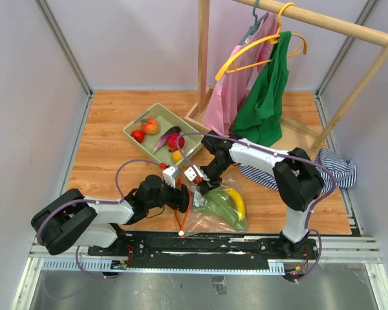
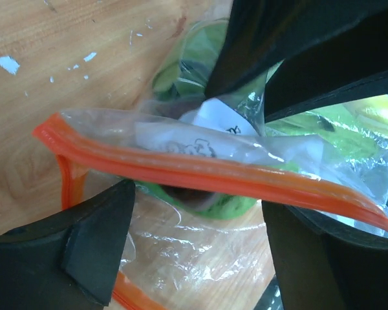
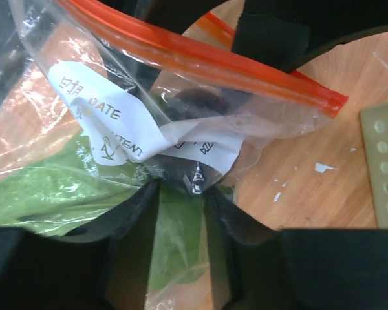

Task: Open the zip-top bag and remove the fake food
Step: Pick up the fake fruit from the zipper food storage bag.

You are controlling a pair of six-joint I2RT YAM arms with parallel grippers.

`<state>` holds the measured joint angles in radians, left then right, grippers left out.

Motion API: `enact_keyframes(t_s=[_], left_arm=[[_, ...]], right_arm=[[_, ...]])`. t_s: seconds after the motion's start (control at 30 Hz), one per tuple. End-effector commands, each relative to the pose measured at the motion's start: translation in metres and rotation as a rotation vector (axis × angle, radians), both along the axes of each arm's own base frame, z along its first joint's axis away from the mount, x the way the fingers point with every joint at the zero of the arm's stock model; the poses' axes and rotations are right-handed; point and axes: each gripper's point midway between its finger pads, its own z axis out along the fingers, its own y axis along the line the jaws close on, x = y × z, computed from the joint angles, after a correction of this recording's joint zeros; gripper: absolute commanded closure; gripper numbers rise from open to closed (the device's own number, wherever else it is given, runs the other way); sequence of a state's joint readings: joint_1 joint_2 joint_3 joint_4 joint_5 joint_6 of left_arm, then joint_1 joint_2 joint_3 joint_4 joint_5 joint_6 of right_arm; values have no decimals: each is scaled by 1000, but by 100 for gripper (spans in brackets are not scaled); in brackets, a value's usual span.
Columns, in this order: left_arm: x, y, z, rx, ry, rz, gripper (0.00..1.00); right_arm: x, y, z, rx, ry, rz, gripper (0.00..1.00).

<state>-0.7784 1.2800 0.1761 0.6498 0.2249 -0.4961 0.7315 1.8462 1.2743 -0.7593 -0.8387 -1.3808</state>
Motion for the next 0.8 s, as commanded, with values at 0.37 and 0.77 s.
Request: enact_keyframes(t_s=[0.37, 0.77], left_arm=[[6, -9, 0, -17, -75, -52, 8], [-7, -5, -17, 5, 15, -57, 64]], right_arm=[[-32, 8, 5, 4, 137, 89, 94], [-21, 1, -1, -39, 117, 36, 99]])
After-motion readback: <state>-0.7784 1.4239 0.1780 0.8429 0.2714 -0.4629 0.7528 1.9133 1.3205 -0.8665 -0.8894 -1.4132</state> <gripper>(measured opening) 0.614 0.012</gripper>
